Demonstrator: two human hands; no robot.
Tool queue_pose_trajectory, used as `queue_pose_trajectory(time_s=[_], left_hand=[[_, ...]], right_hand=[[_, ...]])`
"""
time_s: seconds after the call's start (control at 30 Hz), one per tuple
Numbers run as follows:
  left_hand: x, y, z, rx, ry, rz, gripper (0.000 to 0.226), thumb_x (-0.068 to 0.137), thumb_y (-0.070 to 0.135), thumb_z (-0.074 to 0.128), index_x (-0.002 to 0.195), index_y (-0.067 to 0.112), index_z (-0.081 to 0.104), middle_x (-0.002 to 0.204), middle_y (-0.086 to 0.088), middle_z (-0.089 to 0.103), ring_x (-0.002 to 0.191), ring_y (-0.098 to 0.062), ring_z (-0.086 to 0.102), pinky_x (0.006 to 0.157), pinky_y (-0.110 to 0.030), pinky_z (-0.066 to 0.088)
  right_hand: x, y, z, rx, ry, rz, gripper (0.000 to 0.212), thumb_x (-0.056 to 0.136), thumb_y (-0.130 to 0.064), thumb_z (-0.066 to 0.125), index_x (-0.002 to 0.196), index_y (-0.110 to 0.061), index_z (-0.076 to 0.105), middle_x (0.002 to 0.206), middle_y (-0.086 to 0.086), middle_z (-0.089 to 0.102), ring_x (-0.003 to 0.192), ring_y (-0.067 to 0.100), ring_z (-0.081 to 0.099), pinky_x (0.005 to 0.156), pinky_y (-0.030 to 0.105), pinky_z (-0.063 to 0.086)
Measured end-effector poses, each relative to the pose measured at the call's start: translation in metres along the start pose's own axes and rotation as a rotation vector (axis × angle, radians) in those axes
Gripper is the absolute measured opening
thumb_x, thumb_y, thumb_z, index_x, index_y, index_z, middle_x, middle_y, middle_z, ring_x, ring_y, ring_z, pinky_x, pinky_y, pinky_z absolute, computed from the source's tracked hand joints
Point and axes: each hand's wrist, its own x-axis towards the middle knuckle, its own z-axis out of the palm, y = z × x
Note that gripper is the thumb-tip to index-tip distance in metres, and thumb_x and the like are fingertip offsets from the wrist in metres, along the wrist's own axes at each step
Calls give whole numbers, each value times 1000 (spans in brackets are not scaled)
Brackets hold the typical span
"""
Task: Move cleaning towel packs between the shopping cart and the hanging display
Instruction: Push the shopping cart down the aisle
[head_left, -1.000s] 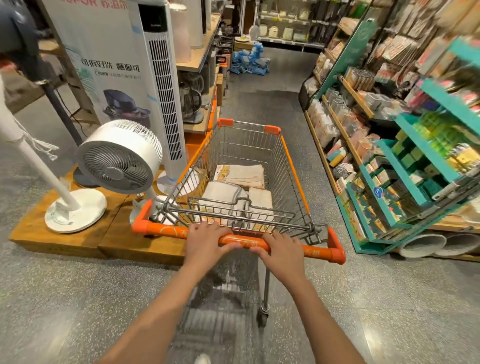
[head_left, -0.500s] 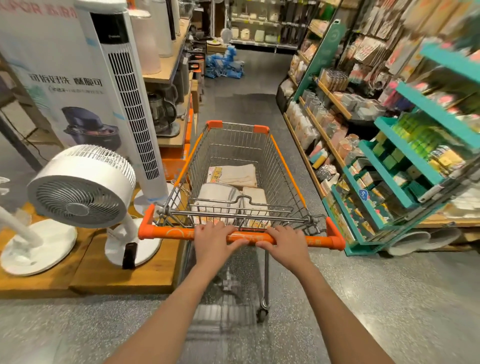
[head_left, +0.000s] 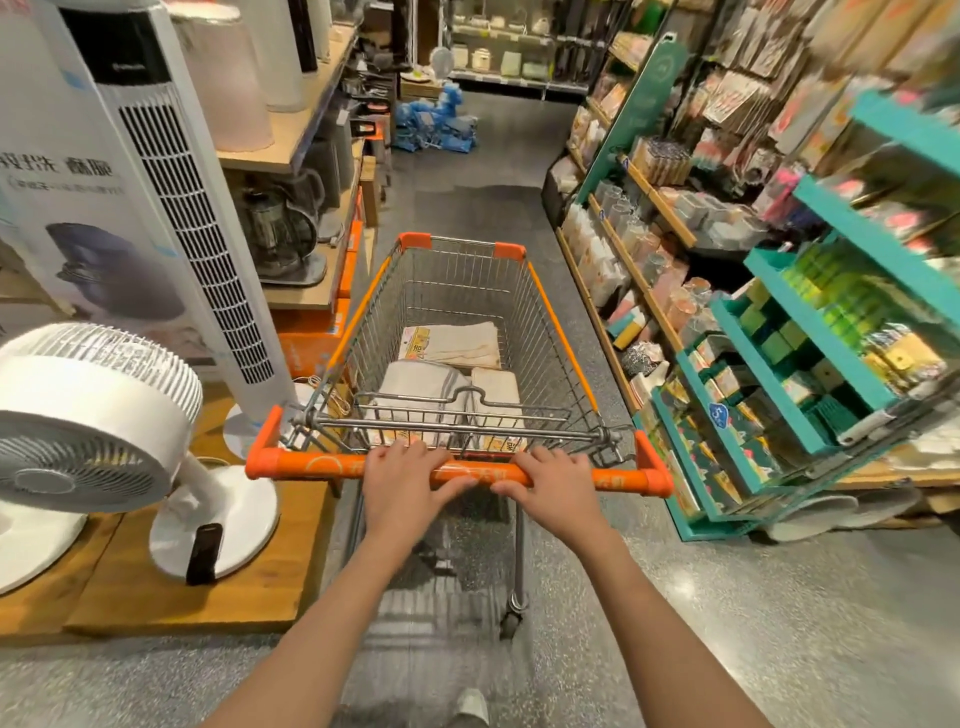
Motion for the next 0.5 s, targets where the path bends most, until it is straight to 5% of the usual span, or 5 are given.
queue_pose_trajectory(time_s=[0.27, 0.5], left_hand=[[73, 16, 12, -32, 63, -16, 79, 70, 85, 12, 102, 37, 66, 97, 12, 65, 93, -15, 55, 89, -36, 31], [131, 26, 18, -21, 36, -43, 75, 71, 83, 19, 108, 36, 65, 105, 11, 65, 99, -15, 53, 93, -36, 28]], right_hand=[[68, 35, -16, 8, 19, -24, 89, 65, -76, -2, 120, -32, 51, 122, -5, 55, 114, 20, 48, 90, 39, 28], [125, 63, -22, 2, -1, -38, 75, 76, -77, 11, 120, -30, 51, 120, -4, 56, 112, 22, 49, 87, 39, 28]])
